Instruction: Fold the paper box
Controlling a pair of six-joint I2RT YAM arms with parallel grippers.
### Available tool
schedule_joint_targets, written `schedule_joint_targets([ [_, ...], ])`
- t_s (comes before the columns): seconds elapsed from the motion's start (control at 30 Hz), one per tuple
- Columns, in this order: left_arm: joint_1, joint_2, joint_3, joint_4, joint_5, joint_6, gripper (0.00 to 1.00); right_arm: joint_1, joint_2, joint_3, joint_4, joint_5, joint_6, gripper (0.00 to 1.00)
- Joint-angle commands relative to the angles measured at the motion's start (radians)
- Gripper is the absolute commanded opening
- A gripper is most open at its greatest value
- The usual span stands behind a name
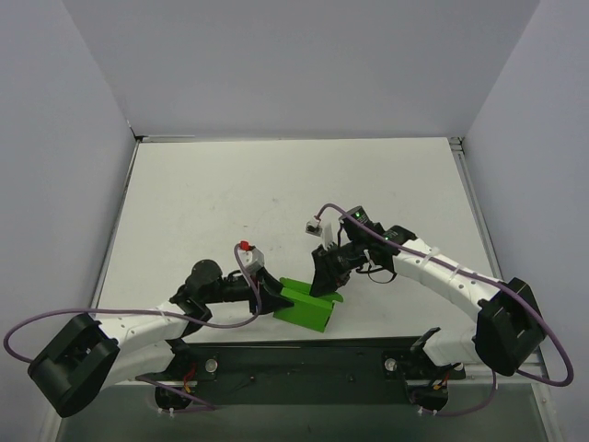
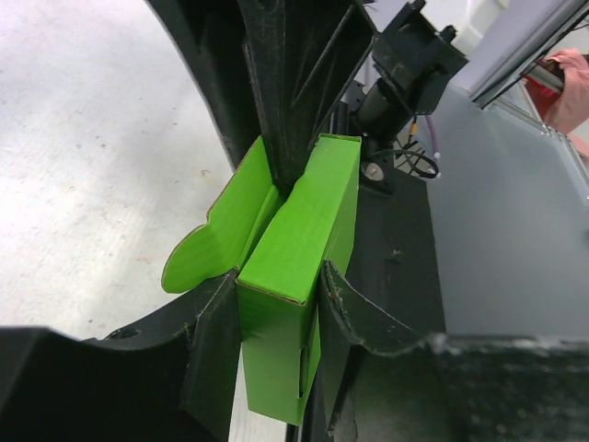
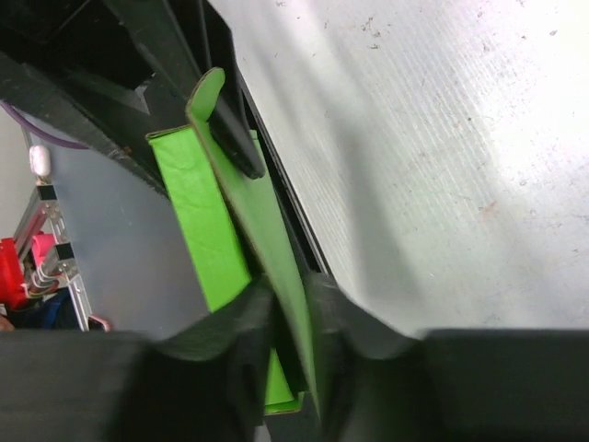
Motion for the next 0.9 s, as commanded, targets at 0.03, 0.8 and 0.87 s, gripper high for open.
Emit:
schedule_joint_targets([
  [0.03,-0.021,-0.038,-0.016,0.078,-0.002,-0.036,0.34,0.008,-0.015,0.063,0.071,-0.091,0.046,0.42],
  [0.8,-0.061,-0.09,-0.024,0.017,-0.014,-0.028,0.32,0.0,-0.098,0.068,0.102,-0.108,0.126,0.73],
  [0.87,-0.061,-0.107,-0.024,0.011,-0.023,-0.028,0.32,0.061,-0.093,0.083,0.036,-0.047,0.073,0.73],
])
